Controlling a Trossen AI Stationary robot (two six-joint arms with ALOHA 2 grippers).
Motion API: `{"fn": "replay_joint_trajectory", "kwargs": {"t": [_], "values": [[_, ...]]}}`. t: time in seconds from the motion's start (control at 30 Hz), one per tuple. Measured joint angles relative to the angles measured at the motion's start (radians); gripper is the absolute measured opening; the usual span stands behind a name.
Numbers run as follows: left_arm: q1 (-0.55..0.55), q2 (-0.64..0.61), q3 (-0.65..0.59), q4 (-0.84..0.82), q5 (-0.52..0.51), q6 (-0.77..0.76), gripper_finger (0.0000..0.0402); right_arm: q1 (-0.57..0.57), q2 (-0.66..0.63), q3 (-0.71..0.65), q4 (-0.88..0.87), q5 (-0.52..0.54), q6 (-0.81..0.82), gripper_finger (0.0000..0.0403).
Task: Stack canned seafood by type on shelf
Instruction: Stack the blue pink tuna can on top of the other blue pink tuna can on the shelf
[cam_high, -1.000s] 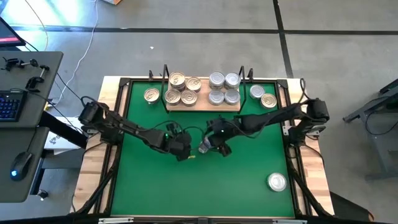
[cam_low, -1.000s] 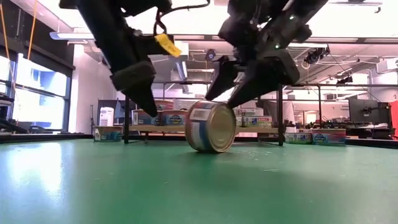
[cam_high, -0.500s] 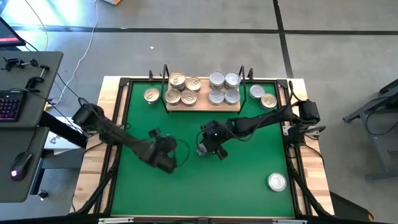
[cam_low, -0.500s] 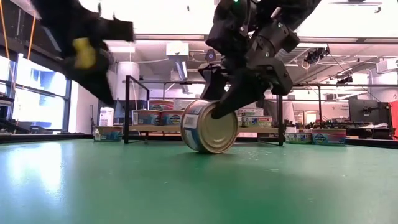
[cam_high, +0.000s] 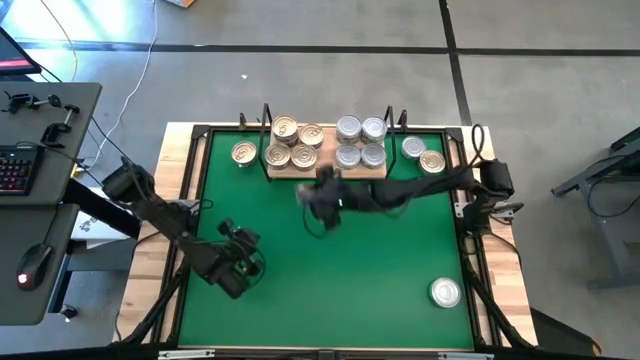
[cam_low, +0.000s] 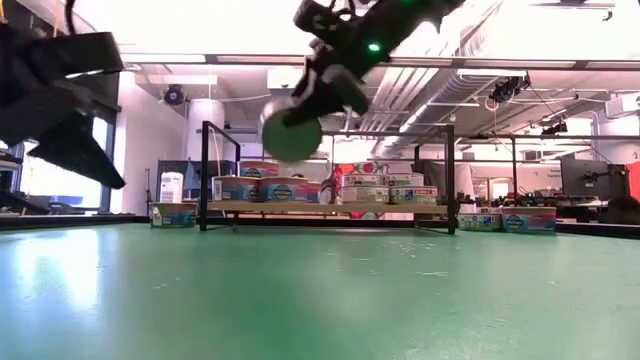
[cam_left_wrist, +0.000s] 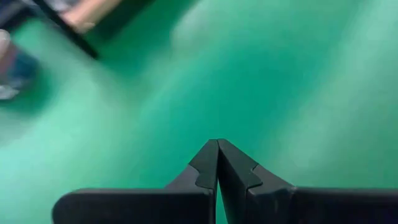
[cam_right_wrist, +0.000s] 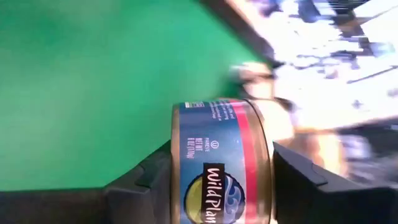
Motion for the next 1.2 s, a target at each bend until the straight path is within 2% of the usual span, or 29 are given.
{"fn": "replay_joint_trajectory", "kwargs": {"t": [0.13, 0.23, 0.5, 0.67, 0.97, 1.2], "values": [[-0.031, -0.018, -0.064, 0.194, -0.025, 0.085, 0.0, -0.126, 0.035, 0.115, 0.002, 0.046, -0.15, 0.0181], [-0.041, -0.018, -0.079, 0.266, -0.058, 0.125, 0.0, -0.228, 0.098, 0.201, -0.003, 0.05, -0.215, 0.0181], [-0.044, -0.018, -0.085, 0.296, -0.086, 0.149, 0.0, -0.38, 0.264, 0.353, 0.004, 0.072, -0.396, 0.0181], [-0.045, -0.018, -0.085, 0.296, -0.086, 0.149, 0.0, -0.412, 0.293, 0.358, -0.021, 0.072, -0.425, 0.0181], [-0.045, -0.017, -0.085, 0.298, -0.098, 0.149, 0.0, -0.416, 0.292, 0.358, -0.051, 0.016, -0.369, 0.0182], [-0.045, -0.017, -0.085, 0.303, -0.098, 0.149, 0.0, -0.412, 0.292, 0.357, -0.077, 0.023, -0.314, 0.0261]]}}
